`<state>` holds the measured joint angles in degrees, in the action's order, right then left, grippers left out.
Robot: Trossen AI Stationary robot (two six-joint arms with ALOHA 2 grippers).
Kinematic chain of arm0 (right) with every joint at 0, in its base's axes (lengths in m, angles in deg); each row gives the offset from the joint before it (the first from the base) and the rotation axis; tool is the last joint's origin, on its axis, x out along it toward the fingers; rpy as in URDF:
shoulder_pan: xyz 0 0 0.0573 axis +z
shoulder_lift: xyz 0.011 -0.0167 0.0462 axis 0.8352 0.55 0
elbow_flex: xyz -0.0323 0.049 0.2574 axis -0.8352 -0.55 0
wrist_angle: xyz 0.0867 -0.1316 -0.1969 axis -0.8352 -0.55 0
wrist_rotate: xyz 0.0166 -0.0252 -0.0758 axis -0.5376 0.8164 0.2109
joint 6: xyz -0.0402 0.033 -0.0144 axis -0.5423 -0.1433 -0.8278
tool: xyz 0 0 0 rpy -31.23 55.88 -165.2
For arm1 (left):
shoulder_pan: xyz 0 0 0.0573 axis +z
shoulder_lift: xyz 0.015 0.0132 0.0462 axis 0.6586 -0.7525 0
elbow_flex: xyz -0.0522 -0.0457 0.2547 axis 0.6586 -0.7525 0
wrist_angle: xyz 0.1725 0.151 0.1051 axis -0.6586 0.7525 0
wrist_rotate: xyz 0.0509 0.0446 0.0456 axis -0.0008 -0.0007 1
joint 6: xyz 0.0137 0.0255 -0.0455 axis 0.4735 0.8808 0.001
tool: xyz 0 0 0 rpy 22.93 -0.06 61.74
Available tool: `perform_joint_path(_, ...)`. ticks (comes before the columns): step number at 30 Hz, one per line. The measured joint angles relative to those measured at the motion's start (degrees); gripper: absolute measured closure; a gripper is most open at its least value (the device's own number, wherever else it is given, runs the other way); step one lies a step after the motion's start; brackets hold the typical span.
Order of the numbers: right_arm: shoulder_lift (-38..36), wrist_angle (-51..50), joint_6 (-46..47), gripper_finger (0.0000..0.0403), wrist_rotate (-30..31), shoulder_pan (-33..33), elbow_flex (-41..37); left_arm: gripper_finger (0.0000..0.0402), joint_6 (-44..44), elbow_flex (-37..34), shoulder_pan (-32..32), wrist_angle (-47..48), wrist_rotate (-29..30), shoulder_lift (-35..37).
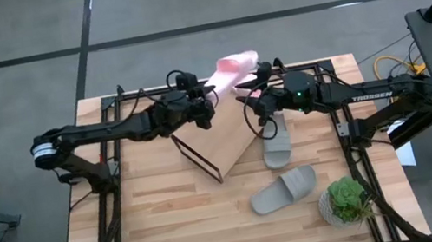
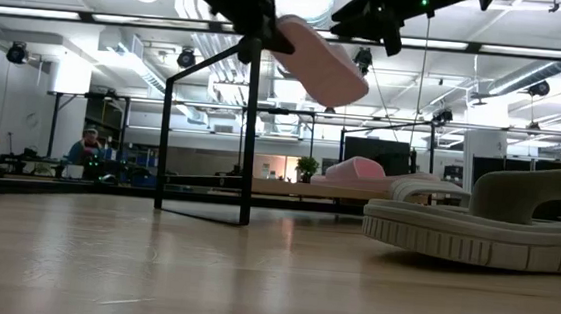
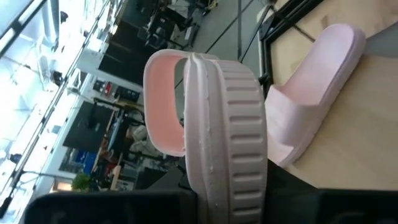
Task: Pick and place slides into the shelf
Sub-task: Put the pink slide on the shelf
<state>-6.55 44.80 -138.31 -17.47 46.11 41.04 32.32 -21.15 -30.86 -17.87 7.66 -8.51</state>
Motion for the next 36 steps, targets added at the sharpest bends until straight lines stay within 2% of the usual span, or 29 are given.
perform_joint_path(5, 0.09, -2.83, -0.25, 0.0227, 2.06, -0.01, 0.00, 0.0361, 1.06, 1.74, -0.93, -0.02, -0.22, -1.46)
perform_joint_path(11, 0.09, -2.55, -1.67, 0.0204, 6.14, 0.00, 0.00, 0.0361, 1.04, 3.40, -1.75, 0.04, -1.38, -1.97)
perform_joint_path(18, 0.09, -2.20, -2.72, 0.0200, 6.51, 0.02, 0.00, 0.0362, 0.97, 3.87, -2.15, 0.37, -2.34, -2.05)
perform_joint_path(23, 0.15, -0.71, -3.20, 0.0200, 7.76, 0.00, 0.00, 0.0362, 0.95, 3.77, -2.60, -0.23, -6.09, -2.05)
perform_joint_path(30, 0.22, -0.02, -3.66, 0.0200, 7.76, -0.01, 0.00, 0.0362, 0.84, 4.17, -2.96, -1.48, -7.70, -2.05)
perform_joint_path(33, 0.22, -0.19, -3.66, 0.0218, 7.93, 0.02, 0.00, 0.0362, 0.93, 4.20, -3.01, -1.46, -8.00, -2.05)
perform_joint_path(36, 0.41, -0.43, -4.06, 0.0269, 7.79, 0.02, 0.04, 0.0362, 0.93, 3.99, -2.95, -1.77, -7.89, -2.05)
